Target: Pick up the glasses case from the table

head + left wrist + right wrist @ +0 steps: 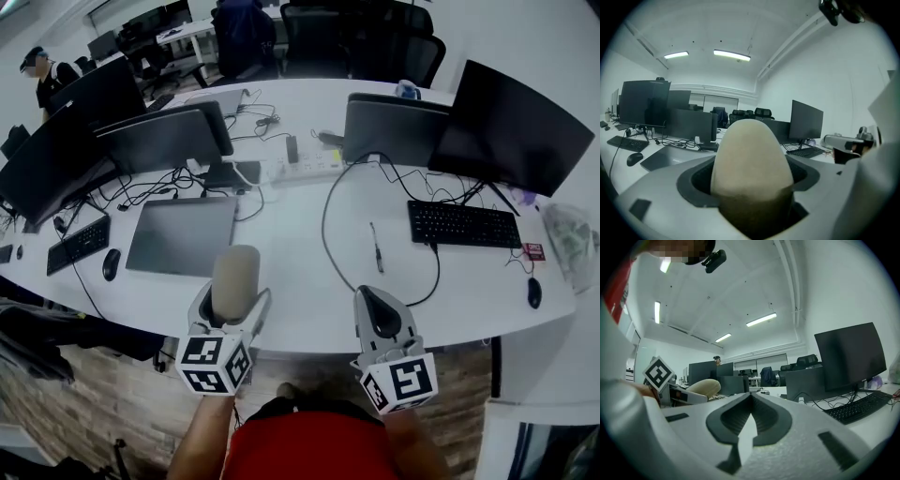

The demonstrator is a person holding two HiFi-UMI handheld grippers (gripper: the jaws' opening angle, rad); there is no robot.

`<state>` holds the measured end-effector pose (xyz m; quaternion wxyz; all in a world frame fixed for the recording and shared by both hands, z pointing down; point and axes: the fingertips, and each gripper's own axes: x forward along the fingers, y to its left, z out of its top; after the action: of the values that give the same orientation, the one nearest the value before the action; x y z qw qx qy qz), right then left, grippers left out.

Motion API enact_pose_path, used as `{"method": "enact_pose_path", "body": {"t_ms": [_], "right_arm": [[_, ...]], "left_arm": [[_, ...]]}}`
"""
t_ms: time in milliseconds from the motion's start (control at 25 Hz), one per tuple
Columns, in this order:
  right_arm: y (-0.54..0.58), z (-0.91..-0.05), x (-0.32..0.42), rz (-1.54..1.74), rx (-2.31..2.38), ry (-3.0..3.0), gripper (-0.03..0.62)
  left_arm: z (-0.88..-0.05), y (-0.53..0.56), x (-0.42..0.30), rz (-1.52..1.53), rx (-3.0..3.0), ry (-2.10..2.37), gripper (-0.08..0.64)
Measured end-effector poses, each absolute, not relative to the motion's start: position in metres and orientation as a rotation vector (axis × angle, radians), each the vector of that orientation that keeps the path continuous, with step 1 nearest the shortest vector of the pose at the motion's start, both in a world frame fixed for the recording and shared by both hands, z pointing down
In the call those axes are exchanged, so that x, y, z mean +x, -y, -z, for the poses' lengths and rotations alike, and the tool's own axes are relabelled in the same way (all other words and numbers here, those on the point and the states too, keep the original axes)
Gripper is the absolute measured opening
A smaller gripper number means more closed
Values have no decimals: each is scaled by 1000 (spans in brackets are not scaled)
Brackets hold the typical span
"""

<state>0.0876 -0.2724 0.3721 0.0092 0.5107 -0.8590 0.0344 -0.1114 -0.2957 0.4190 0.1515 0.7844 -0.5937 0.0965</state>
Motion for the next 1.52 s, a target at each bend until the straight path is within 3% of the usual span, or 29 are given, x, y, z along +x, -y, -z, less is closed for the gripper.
{"method": "enact_pose_path", "body": {"t_ms": [1520], "right_arm": [[241,-364,61,-14,1583,2660,5]], "left_arm": [[-388,256,-120,-148,2347,1676,413]]}}
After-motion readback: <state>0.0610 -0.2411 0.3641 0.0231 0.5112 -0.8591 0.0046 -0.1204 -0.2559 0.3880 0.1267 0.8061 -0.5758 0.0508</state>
